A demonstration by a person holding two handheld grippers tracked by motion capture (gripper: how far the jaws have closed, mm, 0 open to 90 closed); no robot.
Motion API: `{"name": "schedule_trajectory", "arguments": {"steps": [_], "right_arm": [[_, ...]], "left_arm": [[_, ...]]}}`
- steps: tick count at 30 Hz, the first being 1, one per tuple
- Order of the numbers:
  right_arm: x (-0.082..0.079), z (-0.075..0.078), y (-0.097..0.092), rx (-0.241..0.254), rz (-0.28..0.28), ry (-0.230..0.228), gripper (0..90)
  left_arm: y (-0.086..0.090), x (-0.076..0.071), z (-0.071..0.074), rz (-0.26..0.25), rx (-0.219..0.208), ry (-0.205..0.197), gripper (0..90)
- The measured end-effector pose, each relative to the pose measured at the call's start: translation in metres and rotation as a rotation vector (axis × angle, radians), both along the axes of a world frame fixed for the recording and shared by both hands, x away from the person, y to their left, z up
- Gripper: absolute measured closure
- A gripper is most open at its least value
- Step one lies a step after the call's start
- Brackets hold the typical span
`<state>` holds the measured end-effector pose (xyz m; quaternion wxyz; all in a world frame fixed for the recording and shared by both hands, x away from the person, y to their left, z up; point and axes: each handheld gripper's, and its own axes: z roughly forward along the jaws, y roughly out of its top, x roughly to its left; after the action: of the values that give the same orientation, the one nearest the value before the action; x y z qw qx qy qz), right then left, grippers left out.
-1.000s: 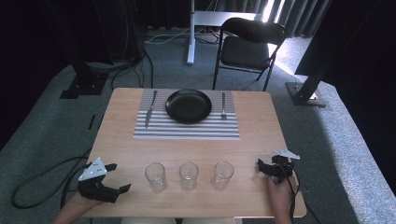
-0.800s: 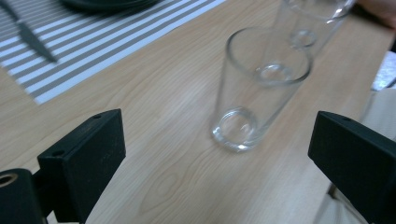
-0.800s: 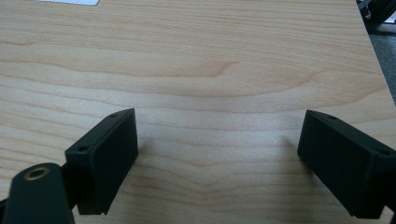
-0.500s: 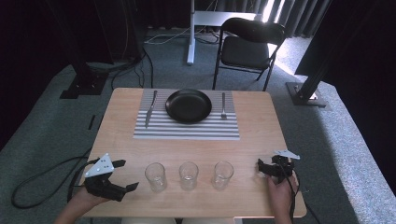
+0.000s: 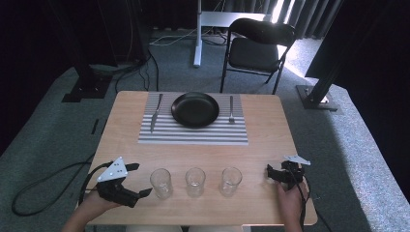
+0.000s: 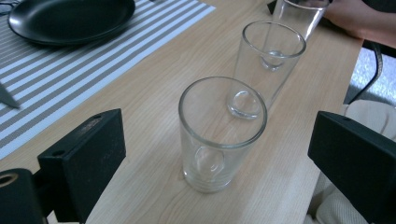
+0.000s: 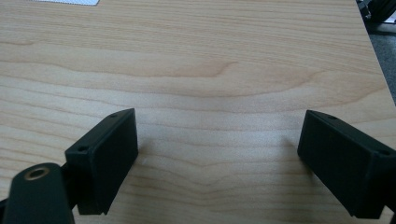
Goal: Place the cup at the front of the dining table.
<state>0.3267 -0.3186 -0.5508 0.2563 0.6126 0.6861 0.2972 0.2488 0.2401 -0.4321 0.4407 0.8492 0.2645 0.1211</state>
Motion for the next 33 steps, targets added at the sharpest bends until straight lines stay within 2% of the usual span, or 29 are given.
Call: {"name": "schedule_trajectory", "arguments": {"steps": [16,20,25,31,33], "right_arm": [[0.0,0.0,0.0,-0.001,0.0,0.0,11.7],[0.0,0.0,0.0,0.0,0.0,0.0,11.7],[0.0,0.0,0.0,0.0,0.0,0.0,11.7],[0.0,0.0,0.0,0.0,0.0,0.0,11.7],[0.0,0.0,0.0,0.0,0.0,0.0,11.7]], "left_arm": [[-0.033,0.015,0.005,-0.079,0.021,0.01,4.5],[-0.039,0.018,0.005,-0.082,0.003,0.017,4.6],[-0.052,0.022,0.004,-0.103,0.024,0.018,5.2],[-0.061,0.028,0.005,-0.121,0.016,0.021,5.3],[-0.065,0.03,0.004,-0.126,0.032,0.021,5.3]]}}
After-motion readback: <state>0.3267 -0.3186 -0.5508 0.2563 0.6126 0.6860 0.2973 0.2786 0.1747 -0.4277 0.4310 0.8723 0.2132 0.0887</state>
